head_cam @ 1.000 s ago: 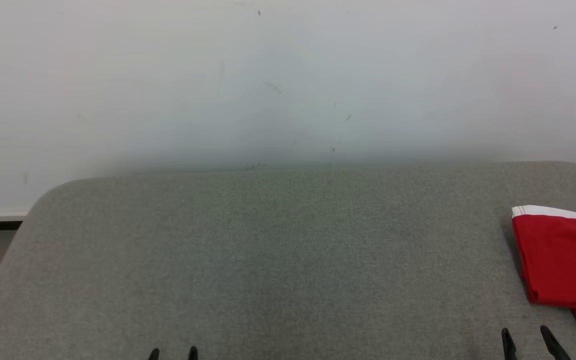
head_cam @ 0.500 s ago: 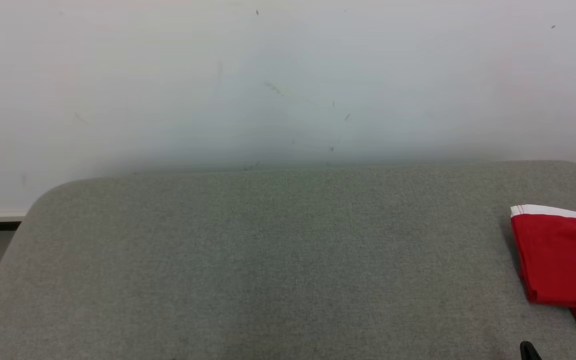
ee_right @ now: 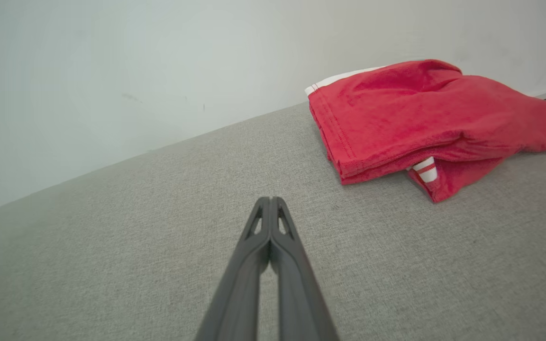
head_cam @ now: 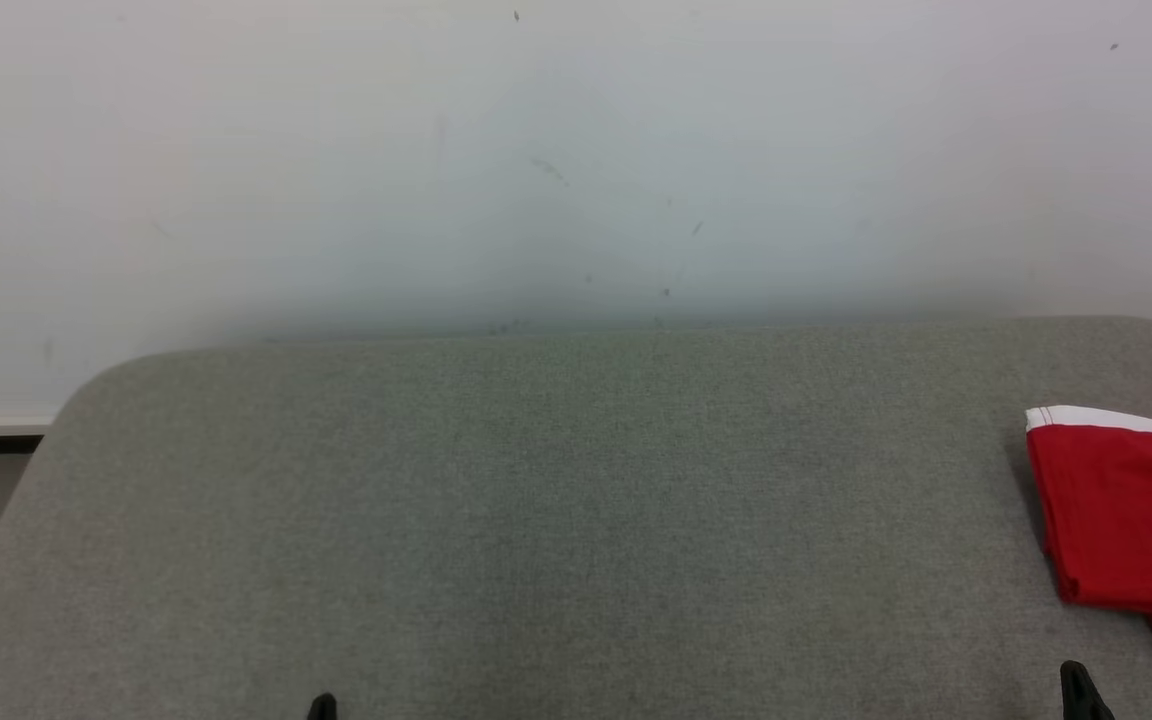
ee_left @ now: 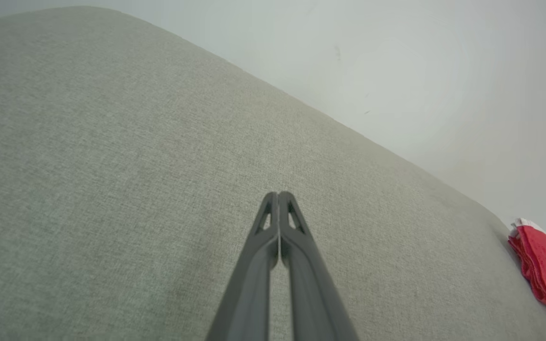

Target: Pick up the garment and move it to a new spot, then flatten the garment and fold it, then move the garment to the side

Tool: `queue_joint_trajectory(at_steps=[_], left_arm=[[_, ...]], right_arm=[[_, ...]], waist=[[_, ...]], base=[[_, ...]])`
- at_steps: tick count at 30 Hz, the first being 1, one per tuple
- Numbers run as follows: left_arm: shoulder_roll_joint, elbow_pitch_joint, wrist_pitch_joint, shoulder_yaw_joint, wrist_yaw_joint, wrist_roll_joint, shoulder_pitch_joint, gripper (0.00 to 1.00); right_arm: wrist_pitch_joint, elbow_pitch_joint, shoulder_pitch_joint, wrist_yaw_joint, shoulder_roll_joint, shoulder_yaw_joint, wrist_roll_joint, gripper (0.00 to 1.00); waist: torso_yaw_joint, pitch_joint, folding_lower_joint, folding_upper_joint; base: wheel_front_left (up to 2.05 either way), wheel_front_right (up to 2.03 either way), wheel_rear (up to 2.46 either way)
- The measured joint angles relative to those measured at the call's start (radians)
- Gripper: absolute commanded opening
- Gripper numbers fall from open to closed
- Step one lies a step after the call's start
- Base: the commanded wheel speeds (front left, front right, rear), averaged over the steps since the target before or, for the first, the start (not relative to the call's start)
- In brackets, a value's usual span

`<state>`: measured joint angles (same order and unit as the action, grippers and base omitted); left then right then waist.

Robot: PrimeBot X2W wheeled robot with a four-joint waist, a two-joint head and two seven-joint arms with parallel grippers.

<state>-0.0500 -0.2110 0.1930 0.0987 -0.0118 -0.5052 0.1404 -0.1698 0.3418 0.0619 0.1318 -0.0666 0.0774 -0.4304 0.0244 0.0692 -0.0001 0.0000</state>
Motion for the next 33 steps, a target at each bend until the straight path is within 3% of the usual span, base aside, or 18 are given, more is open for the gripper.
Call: queue_joint_trajectory(at_steps=[33], left_arm=[[-0.011, -0.013, -0.114, -0.069, -0.049, -0.469, -0.101, 0.00]], right_arm=[[0.117, -0.040, -0.066, 0.000, 0.006, 0.014, -0.490, 0.00]], waist=[[-0.007, -0.022, 0.0001, 0.0000]], base=[[0.00, 0.00, 0.00]])
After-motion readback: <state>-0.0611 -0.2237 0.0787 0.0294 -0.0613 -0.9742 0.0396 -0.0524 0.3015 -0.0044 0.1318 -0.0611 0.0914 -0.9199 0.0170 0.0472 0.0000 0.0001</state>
